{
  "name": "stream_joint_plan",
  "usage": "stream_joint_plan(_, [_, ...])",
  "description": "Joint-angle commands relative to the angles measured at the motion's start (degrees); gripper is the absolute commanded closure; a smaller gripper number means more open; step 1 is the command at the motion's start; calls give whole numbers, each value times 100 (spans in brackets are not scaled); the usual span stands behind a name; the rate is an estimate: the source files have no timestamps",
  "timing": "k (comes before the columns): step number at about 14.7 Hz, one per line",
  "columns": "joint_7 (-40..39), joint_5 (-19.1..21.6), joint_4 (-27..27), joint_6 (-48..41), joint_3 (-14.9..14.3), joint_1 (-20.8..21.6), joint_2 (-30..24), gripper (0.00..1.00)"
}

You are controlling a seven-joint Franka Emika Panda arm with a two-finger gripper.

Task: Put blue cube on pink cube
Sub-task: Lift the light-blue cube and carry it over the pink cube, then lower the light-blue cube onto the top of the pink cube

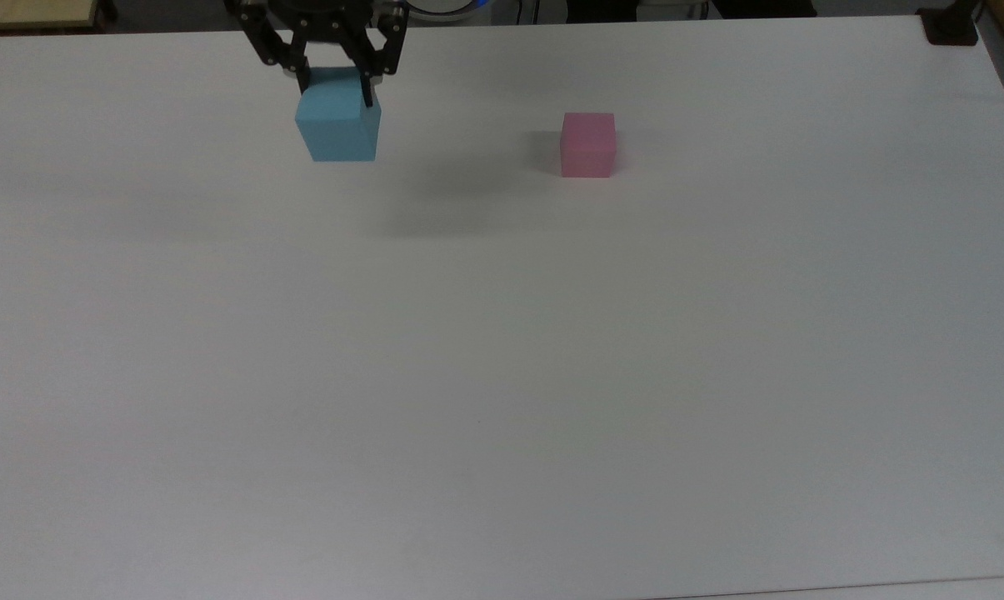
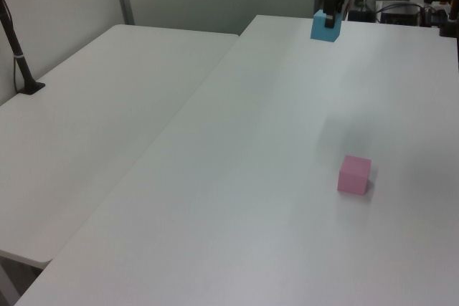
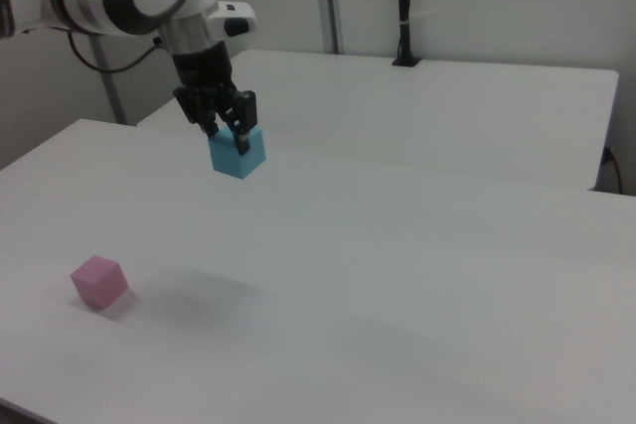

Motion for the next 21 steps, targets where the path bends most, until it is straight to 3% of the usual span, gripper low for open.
stream_joint_plan(1, [-21, 115, -144, -446, -38, 219, -353, 50])
stream_joint_plan(3, [-196, 193, -241, -718, -12, 254, -555, 50])
stream_joint_plan(7, [-153, 343, -469, -1229, -3, 851, -959, 50])
stream_joint_plan(11, [487, 343, -934, -1159, -3, 1589, -1241, 50])
stream_joint_plan(17, [1744, 343, -2155, -378, 14, 2626, -1391, 50])
stream_joint_plan(21, [2491, 343, -2974, 939, 67, 2979, -1225, 50])
